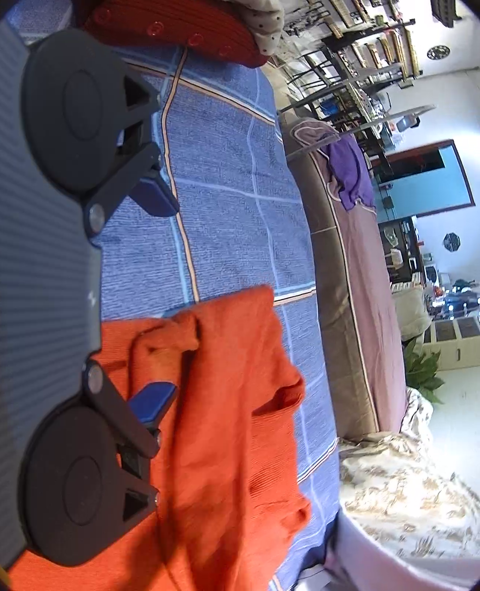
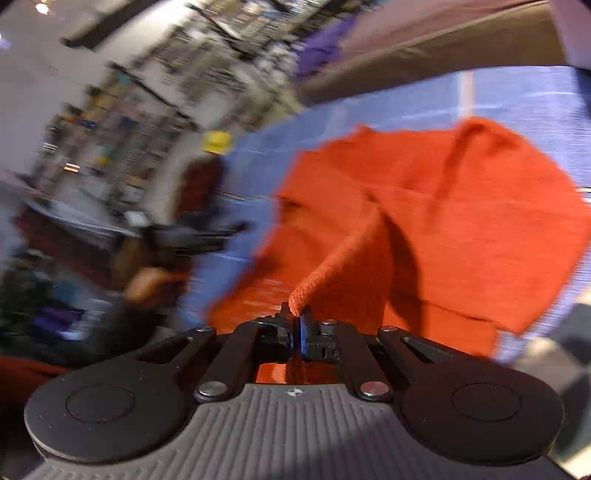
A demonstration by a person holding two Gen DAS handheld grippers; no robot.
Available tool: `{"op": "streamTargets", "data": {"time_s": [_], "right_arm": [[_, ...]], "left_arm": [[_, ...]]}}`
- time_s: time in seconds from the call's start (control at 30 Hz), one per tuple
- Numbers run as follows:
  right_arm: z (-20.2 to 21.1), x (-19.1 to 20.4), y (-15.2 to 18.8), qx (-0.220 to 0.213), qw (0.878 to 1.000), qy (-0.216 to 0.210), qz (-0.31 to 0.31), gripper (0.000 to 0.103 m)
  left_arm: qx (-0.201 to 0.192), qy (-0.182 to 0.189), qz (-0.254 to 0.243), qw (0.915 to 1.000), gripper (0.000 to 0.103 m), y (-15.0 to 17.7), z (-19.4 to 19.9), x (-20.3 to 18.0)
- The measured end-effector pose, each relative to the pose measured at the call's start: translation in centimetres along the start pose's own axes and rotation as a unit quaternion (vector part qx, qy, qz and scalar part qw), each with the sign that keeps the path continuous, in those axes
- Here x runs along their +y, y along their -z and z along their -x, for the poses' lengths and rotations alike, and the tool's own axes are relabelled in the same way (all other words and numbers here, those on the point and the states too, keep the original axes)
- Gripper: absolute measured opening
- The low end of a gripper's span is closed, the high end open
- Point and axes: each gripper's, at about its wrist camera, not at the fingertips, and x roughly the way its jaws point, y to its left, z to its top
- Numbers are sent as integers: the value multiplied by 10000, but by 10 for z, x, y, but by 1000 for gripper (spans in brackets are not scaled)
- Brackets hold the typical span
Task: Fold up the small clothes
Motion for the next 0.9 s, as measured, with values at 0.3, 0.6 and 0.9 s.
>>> {"op": "streamTargets", "data": {"time_s": [0.3, 0.6, 0.9], "right_arm": [[-13, -103, -14, 1142, 9484, 2918, -490, 5], [-13, -85, 4, 1011, 9583, 2649, -368, 6], [-7, -89, 7, 893, 9594, 2638, -439, 6]], "left_arm": [[211, -132, -19, 9997, 98, 2, -29, -4], [632, 226, -9, 9977, 100, -73, -102, 12], [1400, 938, 634, 9837, 8, -81, -177, 1]]}}
